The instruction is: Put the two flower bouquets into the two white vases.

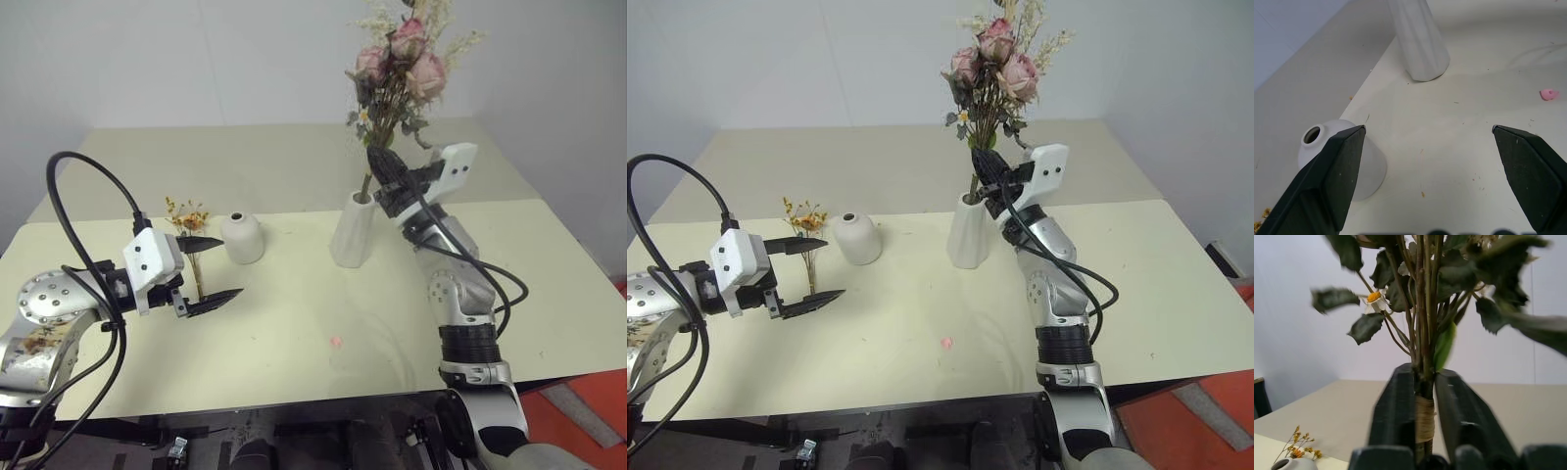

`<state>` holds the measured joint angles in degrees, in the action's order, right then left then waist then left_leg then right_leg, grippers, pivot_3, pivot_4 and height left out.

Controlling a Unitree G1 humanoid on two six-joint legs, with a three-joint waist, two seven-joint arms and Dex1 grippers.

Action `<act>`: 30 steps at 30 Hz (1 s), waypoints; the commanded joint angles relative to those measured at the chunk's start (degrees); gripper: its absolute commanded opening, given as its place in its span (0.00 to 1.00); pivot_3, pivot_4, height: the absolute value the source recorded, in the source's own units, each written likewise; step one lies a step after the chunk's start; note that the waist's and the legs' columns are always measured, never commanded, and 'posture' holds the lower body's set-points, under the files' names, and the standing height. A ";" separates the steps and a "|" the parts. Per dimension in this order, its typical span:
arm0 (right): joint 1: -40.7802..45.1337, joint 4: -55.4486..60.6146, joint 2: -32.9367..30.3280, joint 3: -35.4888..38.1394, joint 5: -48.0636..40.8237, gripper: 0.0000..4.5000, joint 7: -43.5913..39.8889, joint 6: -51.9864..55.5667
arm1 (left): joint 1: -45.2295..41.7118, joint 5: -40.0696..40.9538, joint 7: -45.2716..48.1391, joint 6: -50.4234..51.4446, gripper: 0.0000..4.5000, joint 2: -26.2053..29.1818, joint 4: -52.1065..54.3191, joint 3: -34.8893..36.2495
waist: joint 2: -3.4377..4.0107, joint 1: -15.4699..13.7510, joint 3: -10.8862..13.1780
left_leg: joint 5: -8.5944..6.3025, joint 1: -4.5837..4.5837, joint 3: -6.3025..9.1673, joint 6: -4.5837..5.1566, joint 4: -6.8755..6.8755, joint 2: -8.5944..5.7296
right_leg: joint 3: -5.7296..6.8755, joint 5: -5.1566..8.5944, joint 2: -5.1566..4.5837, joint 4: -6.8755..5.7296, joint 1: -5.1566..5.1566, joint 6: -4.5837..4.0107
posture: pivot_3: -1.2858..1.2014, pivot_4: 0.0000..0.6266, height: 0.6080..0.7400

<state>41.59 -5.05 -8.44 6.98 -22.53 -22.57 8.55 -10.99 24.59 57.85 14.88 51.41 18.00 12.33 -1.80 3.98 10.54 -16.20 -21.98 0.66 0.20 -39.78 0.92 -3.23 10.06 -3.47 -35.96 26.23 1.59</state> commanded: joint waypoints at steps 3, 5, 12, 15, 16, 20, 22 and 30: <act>-2.14 4.71 -1.48 -1.10 0.39 0.62 -2.30 -1.12 | 0.76 0.71 -1.37 -0.47 1.00 -0.60 2.09 2.37 | 0.00 -0.06 0.00 | 0.00 -0.01 0.00 0.00 0.00 0.00 | 0.00 0.00 -0.01 0.00 -0.01 0.00 | 0.52 0.24 1.00; -4.52 7.10 -2.99 -1.84 -0.04 0.76 -3.60 0.63 | 2.52 2.11 -3.07 1.36 1.00 -1.53 3.33 3.98 | 0.00 -0.05 0.00 | 0.00 -0.01 0.00 0.00 0.00 0.00 | 0.00 0.00 -0.01 0.01 0.00 0.00 | 0.52 0.24 1.00; -9.15 13.28 -11.45 -2.75 0.00 0.99 -5.99 10.30 | 3.95 -0.07 -20.45 20.40 1.00 -3.37 11.08 5.12 | -0.02 -0.35 0.00 | 0.00 0.02 0.02 0.00 -0.04 -0.02 | -0.01 0.00 -0.02 0.02 -0.03 0.00 | 0.52 0.24 1.00; -10.37 15.69 -19.27 -2.34 -0.88 0.99 -10.00 16.34 | 0.17 1.60 -28.31 35.13 1.00 -3.88 15.59 4.53 | -0.03 -0.87 -0.01 | 0.00 0.09 0.04 0.00 -0.06 -0.04 | -0.02 0.01 -0.01 0.05 -0.08 0.01 | 0.52 0.24 1.00; -10.86 16.54 -21.99 -2.30 -0.26 0.99 -11.06 17.24 | -1.01 1.37 -29.99 39.04 1.00 -3.66 16.43 3.83 | -0.06 -1.12 -0.02 | 0.00 0.09 0.05 0.00 -0.07 -0.04 | -0.01 0.01 -0.01 0.08 -0.09 0.02 | 0.52 0.24 1.00; -12.70 18.40 -33.28 -1.34 -1.79 0.99 -20.35 19.96 | -8.11 3.93 -36.25 54.44 1.00 -7.83 15.92 4.42 | -0.08 -1.69 -0.03 | 0.00 0.12 0.04 0.00 -0.07 -0.07 | -0.02 0.02 -0.01 0.15 -0.15 0.03 | 0.52 0.24 1.00; -13.65 19.77 -38.45 -1.09 -3.71 0.99 -26.62 20.42 | -13.14 2.10 -41.35 61.53 1.00 -12.20 13.28 4.70 | -0.13 -1.75 -0.04 | -0.01 0.14 0.05 0.01 -0.08 -0.08 | -0.01 0.02 0.02 0.21 -0.19 0.04 | 0.52 0.24 1.00; -11.18 26.93 -42.84 -1.14 -11.74 0.99 -34.77 24.94 | -25.63 -6.33 -53.32 74.31 1.00 -23.25 3.05 7.09 | -0.26 -1.08 -0.11 | 0.00 0.50 0.03 0.01 -0.04 -0.11 | -0.19 0.02 0.07 0.16 -0.37 0.03 | 0.52 0.24 1.00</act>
<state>28.85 19.12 -51.15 4.97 -32.95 -57.04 33.22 -34.92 20.26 6.21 88.31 28.56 22.29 17.83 -2.06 2.89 10.43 -16.20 -21.47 0.69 0.21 -39.82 0.81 -3.42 10.07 -3.40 -35.80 25.85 1.62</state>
